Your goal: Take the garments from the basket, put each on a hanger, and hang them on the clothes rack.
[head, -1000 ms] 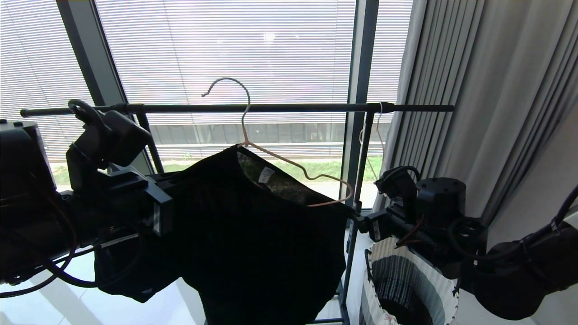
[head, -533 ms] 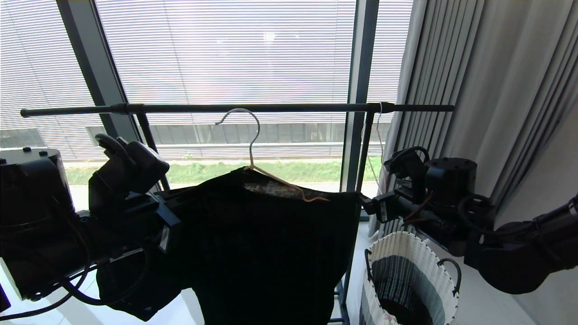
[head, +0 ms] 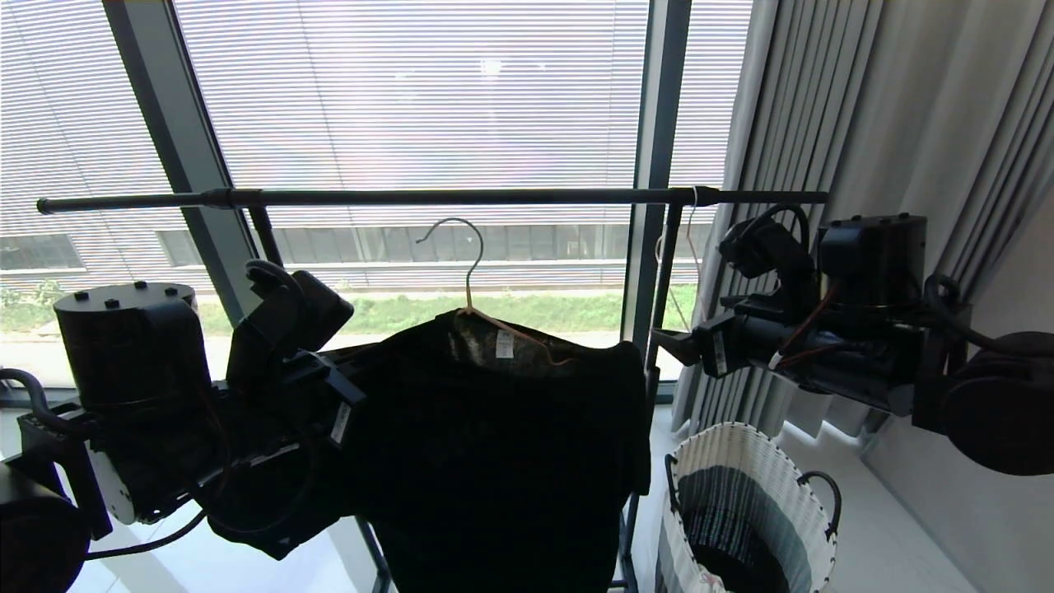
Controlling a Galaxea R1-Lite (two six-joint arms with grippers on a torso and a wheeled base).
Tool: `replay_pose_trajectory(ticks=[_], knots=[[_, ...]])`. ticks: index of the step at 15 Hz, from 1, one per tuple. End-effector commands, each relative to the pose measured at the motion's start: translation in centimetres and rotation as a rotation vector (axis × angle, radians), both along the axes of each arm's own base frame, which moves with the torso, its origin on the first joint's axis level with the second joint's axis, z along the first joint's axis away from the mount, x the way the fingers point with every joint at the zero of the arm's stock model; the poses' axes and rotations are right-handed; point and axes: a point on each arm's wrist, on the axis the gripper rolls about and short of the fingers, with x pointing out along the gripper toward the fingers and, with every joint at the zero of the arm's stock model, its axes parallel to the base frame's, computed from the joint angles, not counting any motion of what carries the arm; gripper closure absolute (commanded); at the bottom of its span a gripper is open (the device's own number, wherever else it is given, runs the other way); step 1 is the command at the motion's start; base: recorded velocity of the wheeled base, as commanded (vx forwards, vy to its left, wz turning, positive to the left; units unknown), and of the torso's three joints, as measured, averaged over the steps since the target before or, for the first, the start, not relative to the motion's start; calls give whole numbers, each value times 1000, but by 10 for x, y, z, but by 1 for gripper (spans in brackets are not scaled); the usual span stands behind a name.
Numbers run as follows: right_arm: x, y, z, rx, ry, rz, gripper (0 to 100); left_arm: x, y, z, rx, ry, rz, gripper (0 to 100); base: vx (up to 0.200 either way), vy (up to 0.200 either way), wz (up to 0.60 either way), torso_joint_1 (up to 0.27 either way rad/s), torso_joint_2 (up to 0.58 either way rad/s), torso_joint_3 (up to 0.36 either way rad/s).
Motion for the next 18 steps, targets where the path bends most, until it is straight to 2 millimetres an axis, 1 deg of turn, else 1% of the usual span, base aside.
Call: replay_pose_trajectory(ticks=[1, 3, 5, 6, 8, 10, 11, 13, 14, 16, 17, 18], knots=[[-5, -5, 13, 9, -38, 14, 0, 0, -8, -4, -20, 27, -28, 100, 0, 0, 0, 0, 0, 0], [-7, -5, 13, 5, -33, 49, 0, 0, -9, -4, -27, 30, -34, 100, 0, 0, 0, 0, 0, 0], [-11, -5, 20, -22, -31, 128, 0, -1, -11, -4, -31, 29, -39, 100, 0, 0, 0, 0, 0, 0], [-14, -6, 25, -32, -41, 200, 0, -1, -14, -2, -54, 16, -47, 100, 0, 0, 0, 0, 0, 0], [-23, -3, 33, -76, -32, 371, 0, -4, -26, 3, -146, 3, -79, 100, 0, 0, 0, 0, 0, 0], [-27, 5, 43, -136, -37, 530, 0, -10, -33, 3, -159, -10, -114, 100, 0, 0, 0, 0, 0, 0], [-26, 9, 47, -166, -42, 572, 0, -13, -34, 1, -163, -23, -128, 100, 0, 0, 0, 0, 0, 0], [-22, 16, 46, -231, -35, 652, 0, -20, -37, -3, -177, -79, -158, 100, 0, 0, 0, 0, 0, 0], [-24, 19, 45, -243, -24, 683, 0, -21, -37, -4, -181, -87, -163, 100, 0, 0, 0, 0, 0, 0], [-29, 35, 36, -269, 25, 739, 0, -26, -38, -6, -183, -89, -177, 100, 0, 0, 0, 0, 0, 0], [-26, 39, 33, -272, 31, 746, 0, -27, -39, -5, -184, -90, -180, 100, 0, 0, 0, 0, 0, 0], [-20, 48, 30, -276, 41, 753, 0, -30, -40, -2, -188, -102, -193, 100, 0, 0, 0, 0, 0, 0]])
